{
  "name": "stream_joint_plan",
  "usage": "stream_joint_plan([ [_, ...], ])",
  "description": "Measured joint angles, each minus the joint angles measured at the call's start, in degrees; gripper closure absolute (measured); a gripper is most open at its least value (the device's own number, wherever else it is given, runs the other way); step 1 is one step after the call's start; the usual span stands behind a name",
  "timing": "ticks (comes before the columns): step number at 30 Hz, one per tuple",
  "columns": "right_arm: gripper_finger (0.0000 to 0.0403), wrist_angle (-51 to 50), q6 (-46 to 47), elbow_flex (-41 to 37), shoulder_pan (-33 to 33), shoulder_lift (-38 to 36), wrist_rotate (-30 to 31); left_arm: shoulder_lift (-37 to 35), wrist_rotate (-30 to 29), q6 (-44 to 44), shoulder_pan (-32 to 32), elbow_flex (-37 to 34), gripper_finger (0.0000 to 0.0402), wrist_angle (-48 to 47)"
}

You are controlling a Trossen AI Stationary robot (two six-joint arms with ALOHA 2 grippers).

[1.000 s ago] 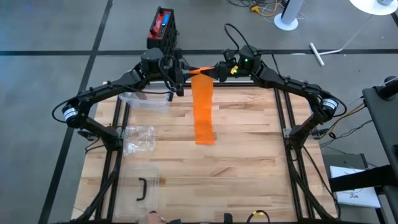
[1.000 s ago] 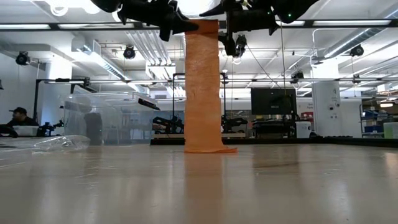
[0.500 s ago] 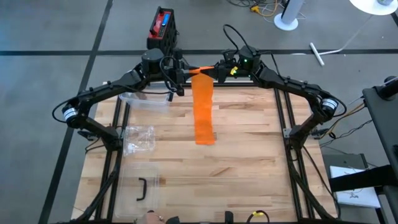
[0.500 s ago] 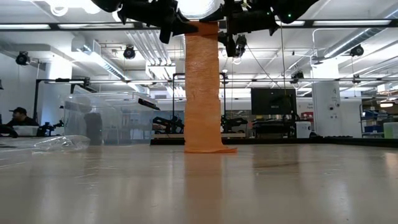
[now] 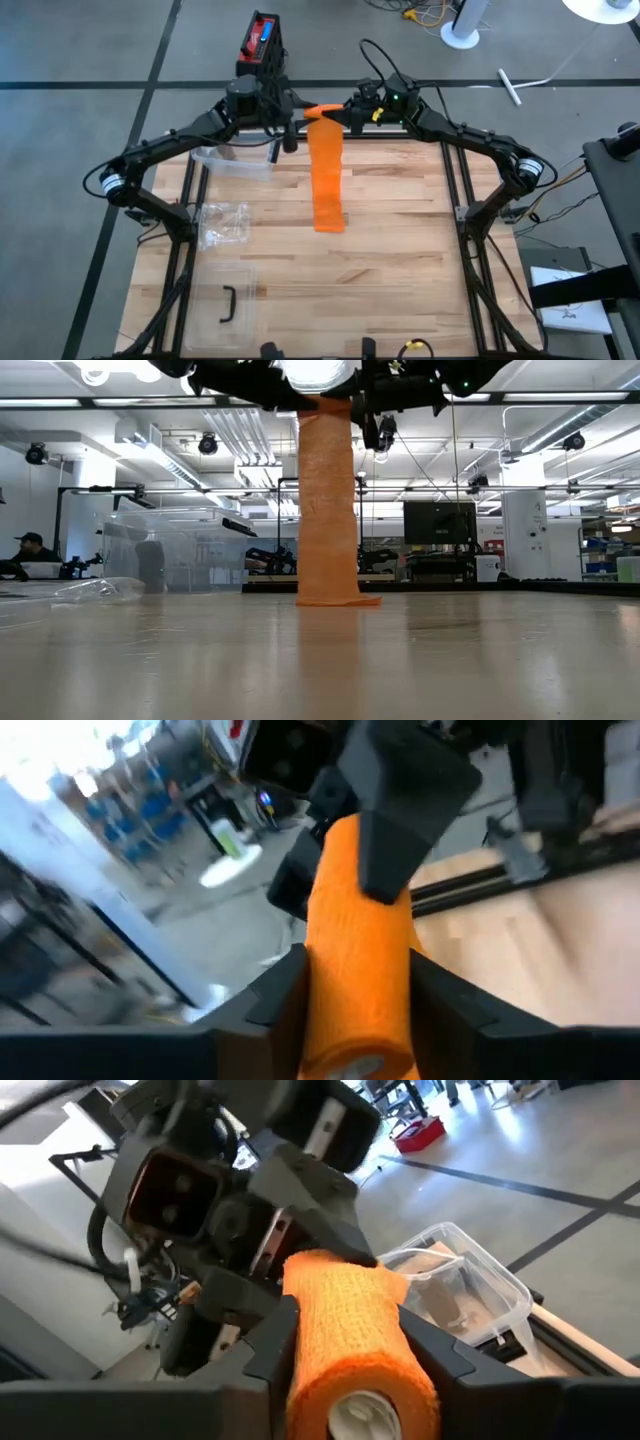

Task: Roll bandage
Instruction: Roll the orange bandage

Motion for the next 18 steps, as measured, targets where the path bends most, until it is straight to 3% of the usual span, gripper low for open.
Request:
stream_joint_plan([
  [7, 0.0286, 3.2, -1.8, -0.5, 0.5, -0.1, 0.1, 0.5, 5.1, -9.8, 2.0, 3.1, 0.0214, -3.7],
  [11, 0.0286, 4.3, -3.7, -1.2, 1.6, -0.1, 3.4, 0.5, 8.4, -14.1, 4.0, 3.8, 0.019, -4.2],
  [14, 0.0292, 6.6, -3.9, -1.9, 2.0, -0.2, 3.5, 0.5, 13.8, -18.1, 5.7, 4.1, 0.0177, -3.7],
  [18, 0.0301, 9.0, -4.7, -2.5, 2.8, -0.1, 4.1, 0.5, 15.5, -20.5, 6.6, 4.1, 0.017, -3.2],
])
